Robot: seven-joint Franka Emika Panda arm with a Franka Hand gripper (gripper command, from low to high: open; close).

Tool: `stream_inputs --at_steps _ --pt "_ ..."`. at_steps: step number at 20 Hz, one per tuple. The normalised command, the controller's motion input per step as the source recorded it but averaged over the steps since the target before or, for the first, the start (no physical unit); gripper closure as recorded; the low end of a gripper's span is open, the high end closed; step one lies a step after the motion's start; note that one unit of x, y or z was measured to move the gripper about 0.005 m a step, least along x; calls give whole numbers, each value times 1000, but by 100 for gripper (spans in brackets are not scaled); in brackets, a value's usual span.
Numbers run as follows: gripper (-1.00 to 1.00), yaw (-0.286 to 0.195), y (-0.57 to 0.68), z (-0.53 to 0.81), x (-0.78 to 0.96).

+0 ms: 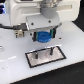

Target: Insert the blue gear onto the right peg, followed by the red gear

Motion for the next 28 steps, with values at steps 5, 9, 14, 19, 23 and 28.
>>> stream_inputs --at_steps 5,9,14,19,23,28 --pt "100 0 45 367 622" --pt "100 0 16 325 568" --pt "100 0 42 216 557" --pt "100 0 35 51 362" --pt "100 0 41 -7 299" --pt "100 0 32 -1 335"
